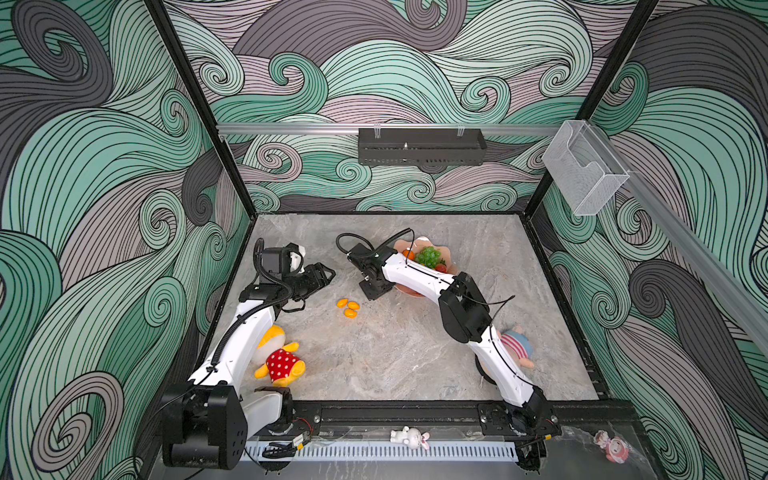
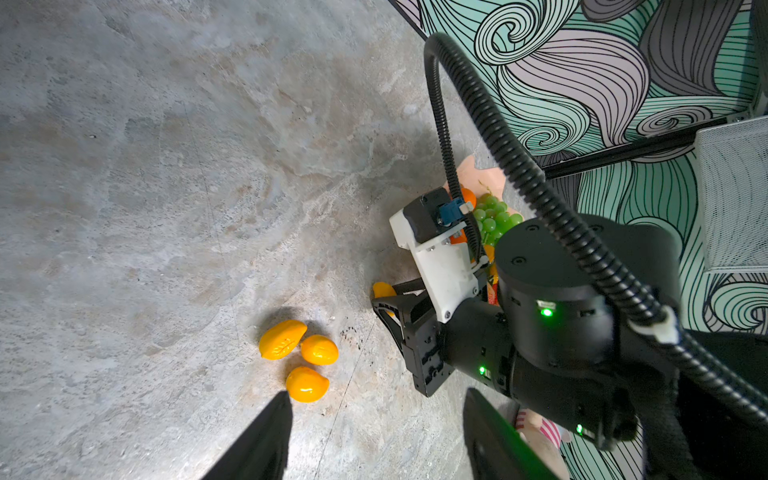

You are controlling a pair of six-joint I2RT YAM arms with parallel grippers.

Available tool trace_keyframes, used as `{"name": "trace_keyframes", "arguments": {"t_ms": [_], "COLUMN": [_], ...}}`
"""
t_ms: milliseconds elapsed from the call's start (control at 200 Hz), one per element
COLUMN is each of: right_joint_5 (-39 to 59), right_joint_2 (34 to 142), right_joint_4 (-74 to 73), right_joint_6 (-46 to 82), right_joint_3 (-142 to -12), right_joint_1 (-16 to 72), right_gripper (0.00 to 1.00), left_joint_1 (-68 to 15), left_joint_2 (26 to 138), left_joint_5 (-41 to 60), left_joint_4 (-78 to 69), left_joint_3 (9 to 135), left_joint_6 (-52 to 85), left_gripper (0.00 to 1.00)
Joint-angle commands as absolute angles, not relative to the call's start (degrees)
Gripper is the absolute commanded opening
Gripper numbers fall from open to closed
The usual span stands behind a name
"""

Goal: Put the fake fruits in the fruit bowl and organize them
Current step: 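Close the right gripper on the yellow kumquat, then lift and carry the kumquat over the pink bowl with the right gripper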

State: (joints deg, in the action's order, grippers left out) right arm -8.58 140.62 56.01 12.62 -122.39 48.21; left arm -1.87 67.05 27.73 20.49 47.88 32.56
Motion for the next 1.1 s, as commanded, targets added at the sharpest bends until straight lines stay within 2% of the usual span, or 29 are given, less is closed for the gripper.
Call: {"name": "trace_keyframes", "arguments": {"t_ms": [0,425,805,1096], "right_joint_5": [-8.1,-6.24,-2.97,-2.11], "right_joint_2": [141.2,136.49,120.57,110.52], "right_joint_4": [57.18,57.18,52.24,49.4], "right_joint_6": [12.83,12.91,14.46,15.12], "right_joint_3": [-122.79,-120.63,-108.05,-98.65], "right_joint_1": [47.81,47.74,46.77,41.88], "right_gripper": [0.28,0.22,0.21,0.21], "left_joint_1": [-1.4,-1.41,-3.84,-10.75], "left_joint_2": [67.56,67.17,67.19,69.39], "left_joint_5": [29.09,29.5,29.44,27.02], "left_joint_4": [20.06,20.4,20.42,21.63], "left_joint_3": [49.57,49.79,50.09,52.53], "left_joint_6": [31.66,30.75,28.69,26.5], "left_gripper": [0.67,0.67,0.67,0.67]}}
